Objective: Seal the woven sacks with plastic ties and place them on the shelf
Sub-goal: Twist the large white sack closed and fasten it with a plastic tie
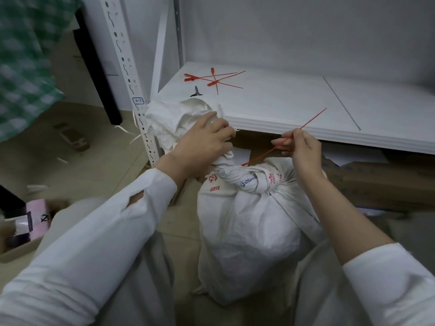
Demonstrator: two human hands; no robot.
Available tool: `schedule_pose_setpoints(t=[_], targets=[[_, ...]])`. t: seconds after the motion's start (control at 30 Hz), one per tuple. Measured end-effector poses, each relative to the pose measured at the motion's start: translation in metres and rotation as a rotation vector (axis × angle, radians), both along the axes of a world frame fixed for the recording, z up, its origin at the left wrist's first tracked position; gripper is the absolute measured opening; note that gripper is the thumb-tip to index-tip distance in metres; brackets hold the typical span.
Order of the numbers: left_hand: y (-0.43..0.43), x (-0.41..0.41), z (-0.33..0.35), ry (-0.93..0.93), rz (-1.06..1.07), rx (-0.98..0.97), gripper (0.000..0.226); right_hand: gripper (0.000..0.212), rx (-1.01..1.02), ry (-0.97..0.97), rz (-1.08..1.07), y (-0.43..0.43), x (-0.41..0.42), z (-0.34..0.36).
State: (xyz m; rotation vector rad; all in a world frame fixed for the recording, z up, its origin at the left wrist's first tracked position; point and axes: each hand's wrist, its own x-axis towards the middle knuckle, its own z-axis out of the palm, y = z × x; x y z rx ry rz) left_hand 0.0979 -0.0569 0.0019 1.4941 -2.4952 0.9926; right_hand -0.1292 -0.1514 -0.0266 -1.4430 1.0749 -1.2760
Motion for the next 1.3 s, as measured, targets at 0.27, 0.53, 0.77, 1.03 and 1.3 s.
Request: schedule_pose_setpoints(t=[0.27,0.53,0.77,1.03,1.3], targets=[[-0.021,-0.005,-0.001,-0.012,-0.03,-0.149,0.026,0.034,0.114,0.095,0.287,-0.01,0.01,-0.019],[-0.036,-0.014,0.001,0.017,-0.062,-0.269,0.018,0.033,0.049,0.074,0.272,-0.011,0.004,-0.017],[-0.039,-0.034,0.003,0.055,-0.136,-0.341,0.02,0.032,0.001,-0.21,0.098,-0.016,-0.012,-0.014],[-0.037,-0.031,0.004,0.042,-0.09,-0.294,0.021,0.041,0.134,0.086,0.351,-0.016,-0.011,-0.022],[-0.037,-0.017,0.0,0.049,0.022,-0.232,0.026,0.067,-0.072,0.488,0.451,0.002,-0.005,-0.021]])
